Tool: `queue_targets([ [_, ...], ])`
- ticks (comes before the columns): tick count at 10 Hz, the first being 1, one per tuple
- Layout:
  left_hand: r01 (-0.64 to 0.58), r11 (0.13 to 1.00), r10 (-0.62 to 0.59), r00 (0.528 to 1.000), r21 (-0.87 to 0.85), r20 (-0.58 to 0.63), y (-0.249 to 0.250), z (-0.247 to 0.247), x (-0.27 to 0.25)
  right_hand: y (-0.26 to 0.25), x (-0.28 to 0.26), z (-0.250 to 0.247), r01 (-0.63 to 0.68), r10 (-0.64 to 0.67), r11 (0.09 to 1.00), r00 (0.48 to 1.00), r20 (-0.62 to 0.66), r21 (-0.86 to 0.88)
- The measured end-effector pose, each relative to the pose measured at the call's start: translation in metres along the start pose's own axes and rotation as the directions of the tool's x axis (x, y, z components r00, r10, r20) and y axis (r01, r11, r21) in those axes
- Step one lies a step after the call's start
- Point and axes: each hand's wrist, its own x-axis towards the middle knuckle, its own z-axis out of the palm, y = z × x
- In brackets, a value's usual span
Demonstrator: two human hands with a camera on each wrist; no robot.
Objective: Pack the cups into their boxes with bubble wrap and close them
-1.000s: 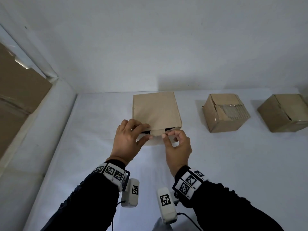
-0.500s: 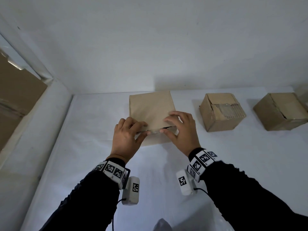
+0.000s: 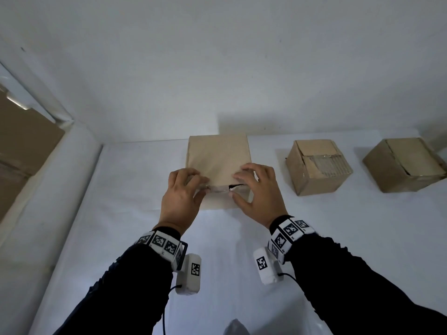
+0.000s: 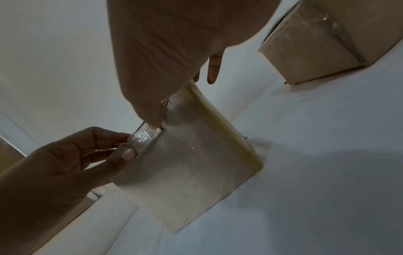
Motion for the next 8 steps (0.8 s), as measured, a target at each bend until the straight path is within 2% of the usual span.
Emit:
queue_targets([
  [2, -0.058, 0.997, 0.055, 0.997, 0.052, 0.052, -0.010, 0.003, 0.018, 0.013, 0.015, -0.002, 0.029, -0.021, 0.996, 0.996, 0.091, -0.079],
  [4, 0.007, 0.997, -0.013, 0.997, 0.070, 0.082, -0.008, 0.009, 0.037, 0.010, 0.034, 0.004, -0.058, 0.075, 0.990, 0.988, 0.135, -0.126],
  [5, -0.014, 0.997, 0.006, 0.995, 0.075, 0.100, -0.008, 0.006, 0.032, 0.008, 0.034, -0.003, -0.054, 0.082, 0.988, 0.977, 0.198, -0.145],
  [6, -0.023, 0.993, 0.006, 0.989, 0.118, 0.145, -0.004, -0.003, 0.019, 0.005, 0.027, -0.018, -0.033, 0.075, 0.990, 0.944, 0.321, -0.136],
  [7, 0.034, 0.996, -0.048, 0.985, 0.088, 0.167, 0.000, -0.018, 0.001, 0.013, 0.008, -0.041, -0.055, 0.058, 0.998, 0.931, 0.360, -0.018],
  [8, 0.040, 0.998, -0.046, 0.987, 0.038, 0.157, 0.003, -0.036, -0.044, 0.025, -0.026, -0.077, -0.135, 0.072, 0.976, 0.940, 0.333, 0.171],
])
